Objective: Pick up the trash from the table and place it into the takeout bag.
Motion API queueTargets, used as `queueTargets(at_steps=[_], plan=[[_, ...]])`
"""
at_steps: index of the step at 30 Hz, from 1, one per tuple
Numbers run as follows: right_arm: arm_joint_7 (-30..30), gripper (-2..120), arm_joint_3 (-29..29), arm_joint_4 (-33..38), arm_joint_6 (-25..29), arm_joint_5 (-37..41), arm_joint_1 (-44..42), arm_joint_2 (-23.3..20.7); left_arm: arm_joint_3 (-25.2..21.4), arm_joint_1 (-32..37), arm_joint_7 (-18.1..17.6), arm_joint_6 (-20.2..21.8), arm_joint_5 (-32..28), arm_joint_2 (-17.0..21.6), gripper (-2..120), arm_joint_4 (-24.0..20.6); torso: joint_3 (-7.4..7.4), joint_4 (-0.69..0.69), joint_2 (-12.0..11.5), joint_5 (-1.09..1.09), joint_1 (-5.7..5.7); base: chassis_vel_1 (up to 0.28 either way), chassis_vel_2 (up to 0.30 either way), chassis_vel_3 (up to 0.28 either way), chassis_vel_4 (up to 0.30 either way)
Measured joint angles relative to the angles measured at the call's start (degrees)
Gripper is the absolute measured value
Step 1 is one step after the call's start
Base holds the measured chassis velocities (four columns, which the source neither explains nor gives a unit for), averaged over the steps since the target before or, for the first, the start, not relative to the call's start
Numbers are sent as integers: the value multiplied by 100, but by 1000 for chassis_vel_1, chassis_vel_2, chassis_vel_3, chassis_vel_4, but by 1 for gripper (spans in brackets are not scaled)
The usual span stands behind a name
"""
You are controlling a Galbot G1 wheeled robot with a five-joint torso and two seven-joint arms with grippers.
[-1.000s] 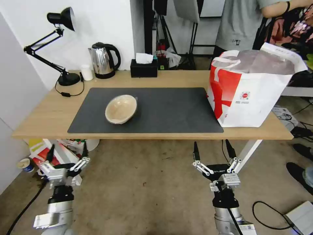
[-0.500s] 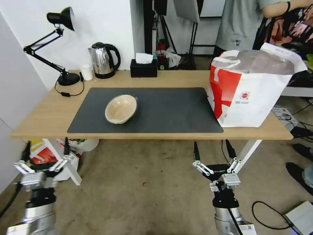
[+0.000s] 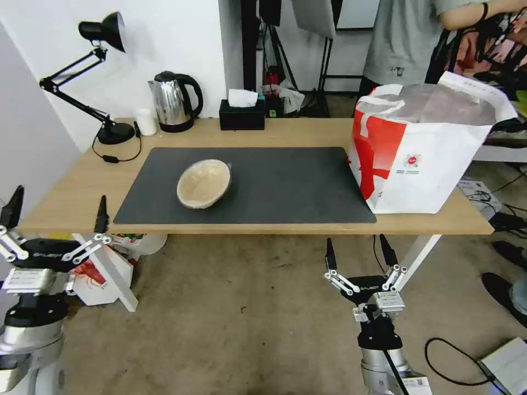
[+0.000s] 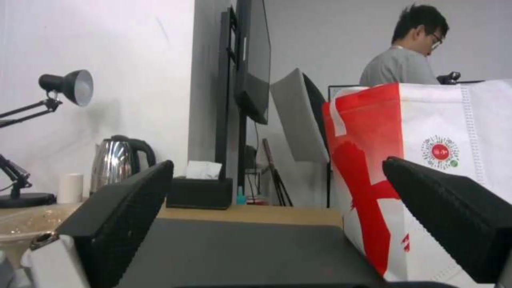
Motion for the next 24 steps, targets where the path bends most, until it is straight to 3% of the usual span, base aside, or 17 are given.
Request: queueTargets(at_steps=[6,13,24], plan=[[0,100,0,0,0,0,0,0,191,26,134,18,175,-77,100,-37,0,1,0,-1,0,0,0,0,0],[0,100,0,0,0,0,0,0,76,-39,281,18,373,5,100,-161,0,1,0,0,0,0,0,0,0],[0,100,0,0,0,0,0,0,-239,-214,341,93,505,572,100,-223,0,1,0,0,0,0,0,0,0]])
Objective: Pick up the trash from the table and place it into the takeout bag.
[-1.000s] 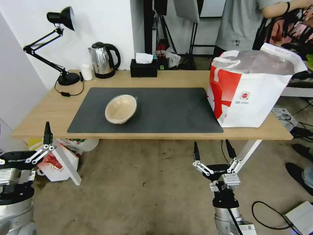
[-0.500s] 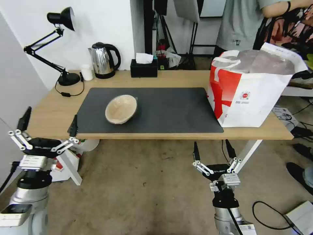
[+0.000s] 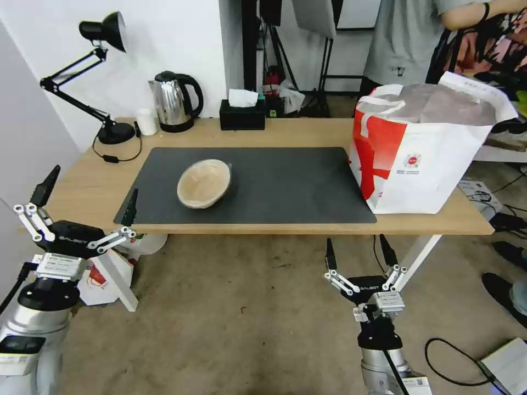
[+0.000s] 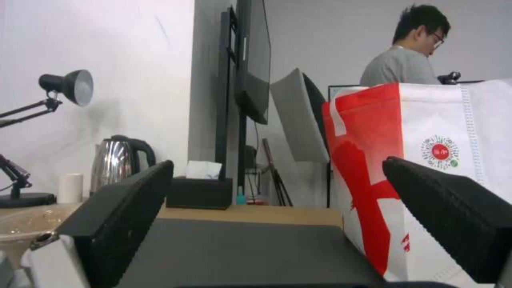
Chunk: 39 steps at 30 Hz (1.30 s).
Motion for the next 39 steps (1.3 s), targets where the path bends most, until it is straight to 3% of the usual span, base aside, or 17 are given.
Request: queueTargets(at_steps=[16,28,39], plan=[[0,100,-1,0,0,0,0,0,-522,-17,29,81,-122,1364,100,68,0,0,0,0,0,0,0,0,0],[0,100,0,0,0,0,0,0,-564,-215,175,-221,299,2520,100,644,0,0,0,0,0,0,0,0,0],[0,100,0,0,0,0,0,0,-256,-512,263,-335,697,2807,100,765,0,0,0,0,0,0,0,0,0]])
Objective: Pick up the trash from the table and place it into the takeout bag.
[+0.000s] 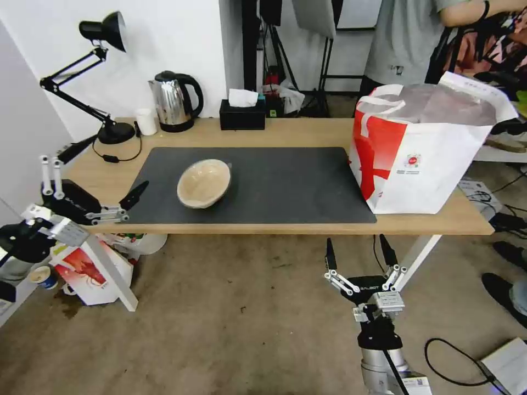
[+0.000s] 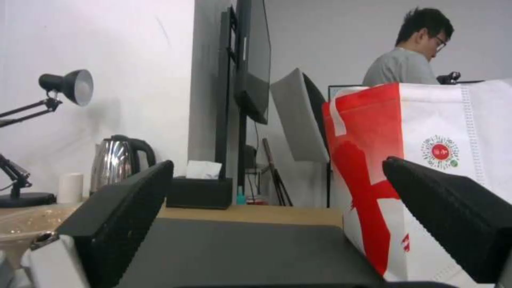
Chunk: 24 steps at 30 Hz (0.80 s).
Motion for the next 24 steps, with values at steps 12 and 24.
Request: queueTargets(at_steps=[12,24], plan=[[0,100,0,0,0,0,0,0,132,-342,45,-288,481,320,100,114,0,0,0,0,0,0,0,0,0],[0,100,0,0,0,0,0,0,161,-304,42,-136,167,244,100,32,0,0,0,0,0,0,0,0,0]])
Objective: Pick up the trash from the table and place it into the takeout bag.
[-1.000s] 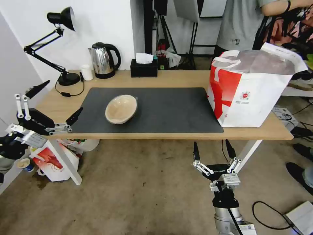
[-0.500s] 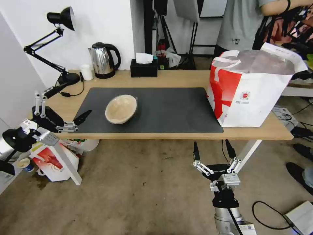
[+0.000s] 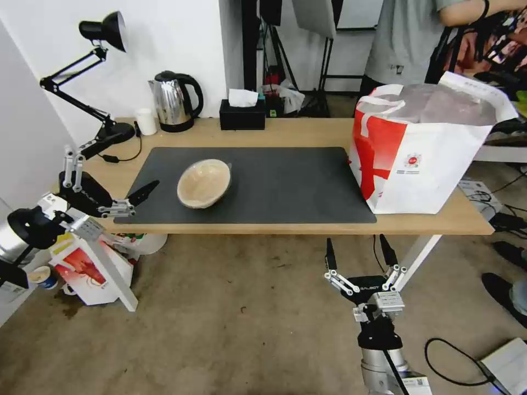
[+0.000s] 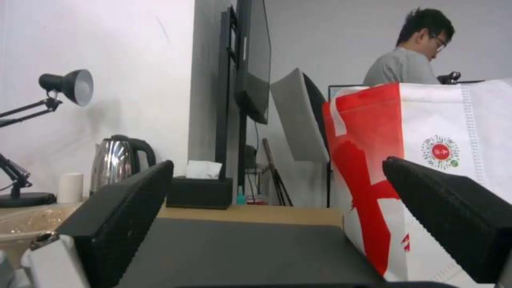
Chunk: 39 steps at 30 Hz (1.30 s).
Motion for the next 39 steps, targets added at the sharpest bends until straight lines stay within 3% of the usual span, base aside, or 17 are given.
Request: queueTargets(at_steps=[3,9,12,13,14,17,19,26,39], plan=[[0,100,1,0,0,0,0,0,-14,191,-7,378,-608,24,100,-209,0,1,0,0,0,0,0,0,0],[0,100,0,0,0,0,0,0,-51,216,9,558,-829,74,100,-352,0,-1,0,1,-1,0,0,0,0],[0,100,0,0,0,0,0,0,-52,333,9,788,-1225,101,100,-436,-1,-1,0,1,-1,0,0,0,0],[0,100,0,0,0,0,0,0,-41,476,6,1027,-1733,122,100,-547,-1,0,0,1,-1,0,0,0,0],[0,100,0,0,0,0,0,0,-41,476,6,1027,-1733,122,100,-547,-1,0,0,1,-1,0,0,0,0],[0,100,0,0,0,0,0,0,-11,694,-13,1528,-2679,153,100,-849,-1,0,0,2,-1,0,0,0,0],[0,100,0,0,0,0,0,0,-7,704,-15,1615,-2836,160,100,-908,-1,0,0,1,-1,0,0,0,0],[0,100,0,0,0,0,0,0,-13,637,-4,1654,-2646,175,100,-943,0,0,0,2,-1,0,0,0,0],[0,100,0,0,0,0,0,0,34,403,166,1140,-1087,99,100,-658,0,0,0,0,-1,0,0,0,0]])
